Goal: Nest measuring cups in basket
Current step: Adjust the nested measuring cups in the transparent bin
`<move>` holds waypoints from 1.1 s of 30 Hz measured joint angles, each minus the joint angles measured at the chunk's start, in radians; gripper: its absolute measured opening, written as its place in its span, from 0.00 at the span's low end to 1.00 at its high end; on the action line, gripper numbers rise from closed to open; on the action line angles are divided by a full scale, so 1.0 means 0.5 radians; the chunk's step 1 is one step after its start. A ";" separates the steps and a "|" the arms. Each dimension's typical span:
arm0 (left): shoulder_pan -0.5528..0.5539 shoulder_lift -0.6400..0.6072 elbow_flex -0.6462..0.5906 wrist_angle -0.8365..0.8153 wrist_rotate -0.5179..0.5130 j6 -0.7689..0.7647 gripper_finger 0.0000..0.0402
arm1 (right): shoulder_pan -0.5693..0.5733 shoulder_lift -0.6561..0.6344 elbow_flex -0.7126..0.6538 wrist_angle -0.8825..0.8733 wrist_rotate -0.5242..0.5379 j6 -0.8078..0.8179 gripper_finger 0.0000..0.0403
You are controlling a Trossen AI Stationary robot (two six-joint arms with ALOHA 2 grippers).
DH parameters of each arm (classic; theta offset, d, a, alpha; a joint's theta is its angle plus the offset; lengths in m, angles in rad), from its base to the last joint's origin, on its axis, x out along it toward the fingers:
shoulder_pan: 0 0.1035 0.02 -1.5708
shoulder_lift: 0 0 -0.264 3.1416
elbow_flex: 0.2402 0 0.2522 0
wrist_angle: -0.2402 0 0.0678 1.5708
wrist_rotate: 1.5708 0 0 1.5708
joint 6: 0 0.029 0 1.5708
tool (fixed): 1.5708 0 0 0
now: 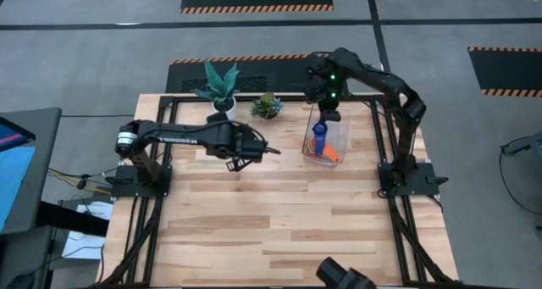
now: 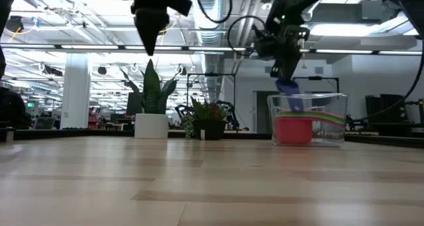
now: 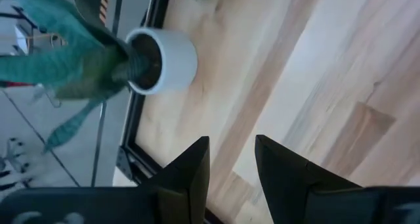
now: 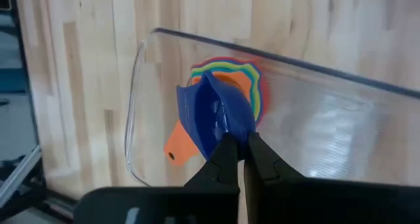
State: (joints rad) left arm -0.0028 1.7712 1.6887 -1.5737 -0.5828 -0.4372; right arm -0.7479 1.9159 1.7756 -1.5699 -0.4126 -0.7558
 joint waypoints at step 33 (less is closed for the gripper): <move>-0.047 -0.090 -0.385 0.005 0.089 -0.138 0.28 | 0.124 0.075 -0.207 -0.002 -0.080 -0.003 0.01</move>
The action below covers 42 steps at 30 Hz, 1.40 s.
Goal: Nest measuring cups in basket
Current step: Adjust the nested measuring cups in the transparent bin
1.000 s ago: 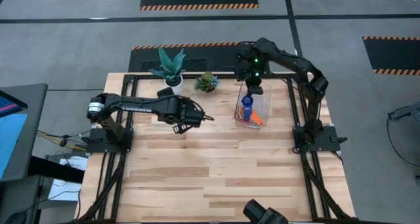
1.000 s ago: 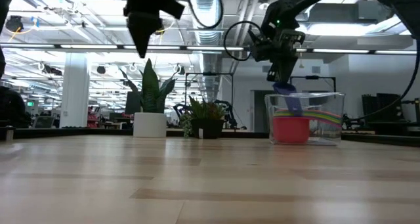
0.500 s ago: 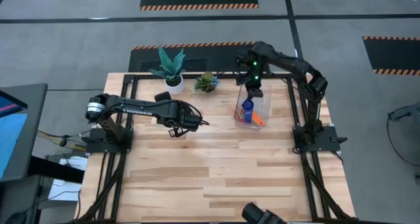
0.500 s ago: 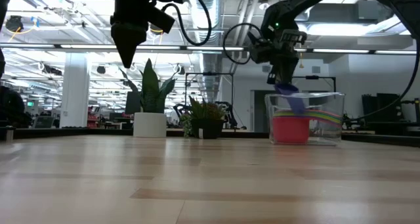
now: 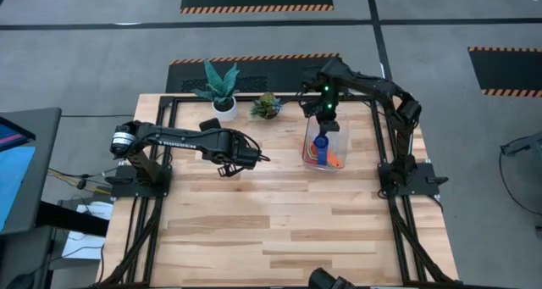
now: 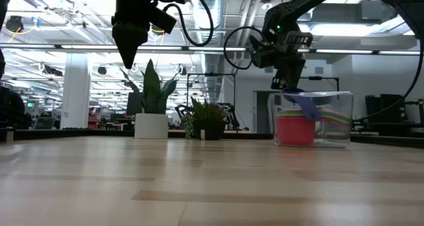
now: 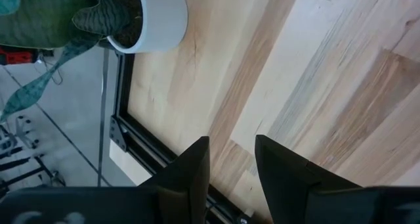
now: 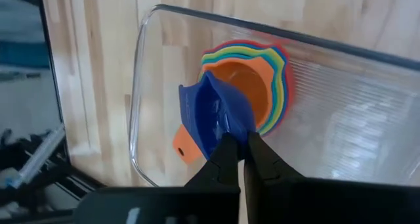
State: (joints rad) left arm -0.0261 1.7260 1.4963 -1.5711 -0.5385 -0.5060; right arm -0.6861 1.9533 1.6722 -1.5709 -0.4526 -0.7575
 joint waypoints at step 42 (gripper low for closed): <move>0.000 0.002 -0.001 0.005 0.000 0.001 0.28 | 0.269 0.000 0.000 0.081 0.070 0.065 0.19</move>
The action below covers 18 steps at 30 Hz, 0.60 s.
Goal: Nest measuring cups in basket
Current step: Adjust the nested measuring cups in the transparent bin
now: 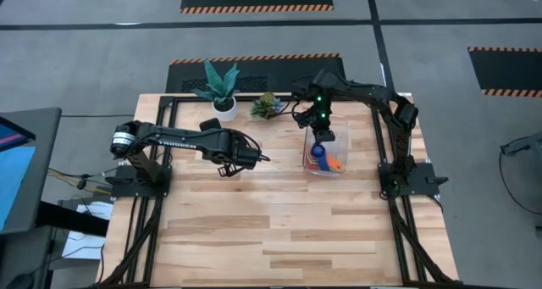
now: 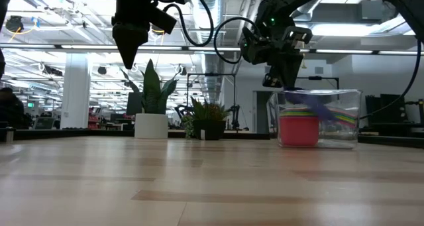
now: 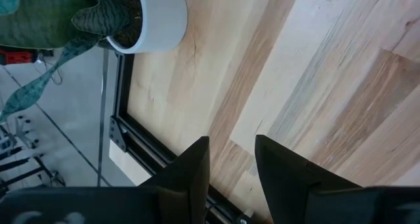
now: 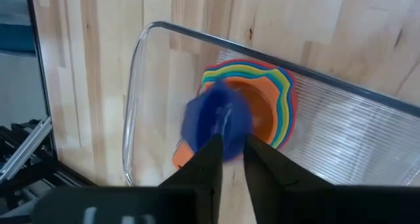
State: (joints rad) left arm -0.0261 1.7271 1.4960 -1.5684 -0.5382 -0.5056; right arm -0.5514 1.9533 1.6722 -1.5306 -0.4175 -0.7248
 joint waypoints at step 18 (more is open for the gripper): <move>0.000 0.000 0.000 0.001 0.000 0.000 0.28 | 0.011 0.000 -0.001 0.004 0.265 0.109 0.45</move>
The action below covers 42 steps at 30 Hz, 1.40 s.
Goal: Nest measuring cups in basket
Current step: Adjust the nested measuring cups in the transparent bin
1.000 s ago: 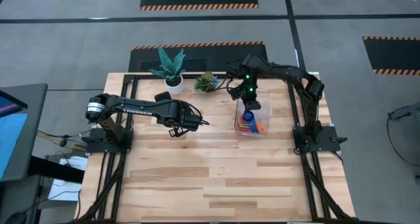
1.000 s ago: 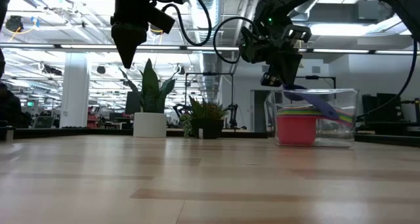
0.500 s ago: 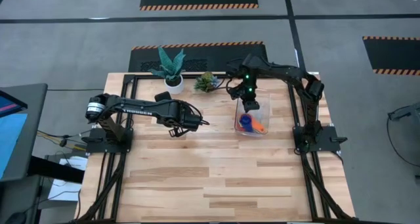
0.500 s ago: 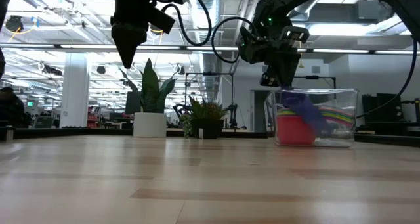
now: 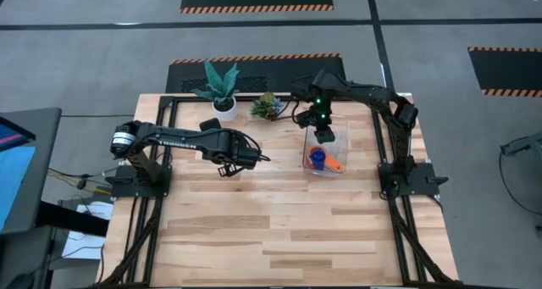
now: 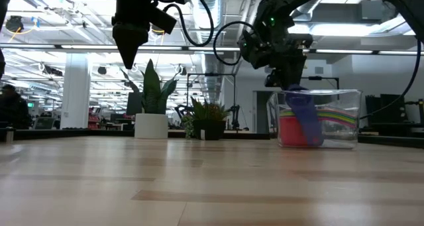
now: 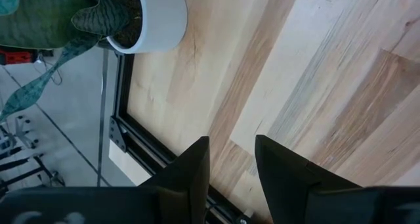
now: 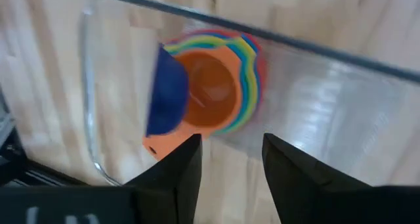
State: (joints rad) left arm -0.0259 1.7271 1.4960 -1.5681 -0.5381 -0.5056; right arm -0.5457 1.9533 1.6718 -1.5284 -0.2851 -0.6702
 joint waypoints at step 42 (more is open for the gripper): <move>0.000 0.000 0.000 0.185 -0.052 -0.109 0.28 | 0.941 -1.386 -0.904 0.976 1.012 2.692 0.29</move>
State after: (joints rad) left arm -0.0257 1.7271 1.4960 -1.4753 -0.5641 -0.5601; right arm -0.0754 1.2605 1.2198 -1.0403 0.2209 0.6758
